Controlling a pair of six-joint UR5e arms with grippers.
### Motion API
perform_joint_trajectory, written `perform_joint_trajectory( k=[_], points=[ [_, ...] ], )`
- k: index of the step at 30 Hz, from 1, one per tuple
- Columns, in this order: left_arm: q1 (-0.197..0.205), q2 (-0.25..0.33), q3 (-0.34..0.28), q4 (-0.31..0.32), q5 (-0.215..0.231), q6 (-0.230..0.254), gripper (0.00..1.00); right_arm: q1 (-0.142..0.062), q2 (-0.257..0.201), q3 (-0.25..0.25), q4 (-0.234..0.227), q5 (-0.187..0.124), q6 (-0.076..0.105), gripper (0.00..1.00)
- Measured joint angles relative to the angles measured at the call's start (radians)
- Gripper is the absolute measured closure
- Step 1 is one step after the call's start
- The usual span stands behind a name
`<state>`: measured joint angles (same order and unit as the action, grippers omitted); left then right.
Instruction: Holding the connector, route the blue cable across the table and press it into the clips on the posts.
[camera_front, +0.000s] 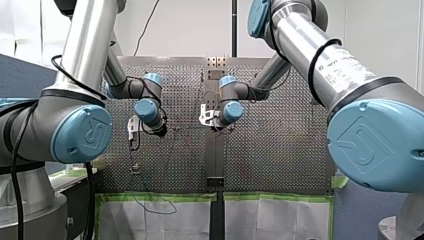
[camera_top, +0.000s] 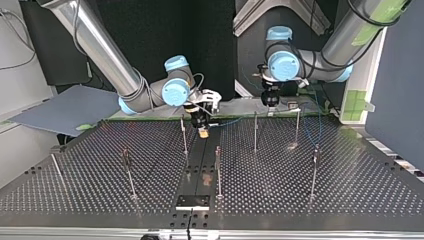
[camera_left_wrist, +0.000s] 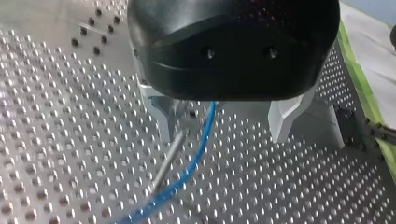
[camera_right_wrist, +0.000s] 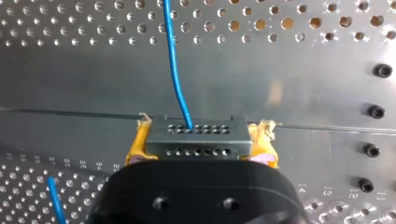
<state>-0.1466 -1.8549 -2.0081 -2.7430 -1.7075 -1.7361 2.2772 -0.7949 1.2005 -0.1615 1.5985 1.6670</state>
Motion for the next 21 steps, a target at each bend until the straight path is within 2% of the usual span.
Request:
perform_joint_trajectory(
  k=[12,16,21],
  points=[
    [-0.077,0.024,-0.047,0.054,-0.002,-0.018,0.00,-0.010,0.001,0.000,0.001,-0.001,0.001,1.00],
    [-0.104,0.020,-0.045,0.080,-0.023,-0.041,0.00,-0.014,0.001,0.000,0.002,-0.001,0.001,1.00],
    [-0.146,-0.014,-0.017,0.122,-0.045,-0.076,0.00,-0.015,0.002,0.000,0.002,-0.001,0.001,1.00]
  ],
)
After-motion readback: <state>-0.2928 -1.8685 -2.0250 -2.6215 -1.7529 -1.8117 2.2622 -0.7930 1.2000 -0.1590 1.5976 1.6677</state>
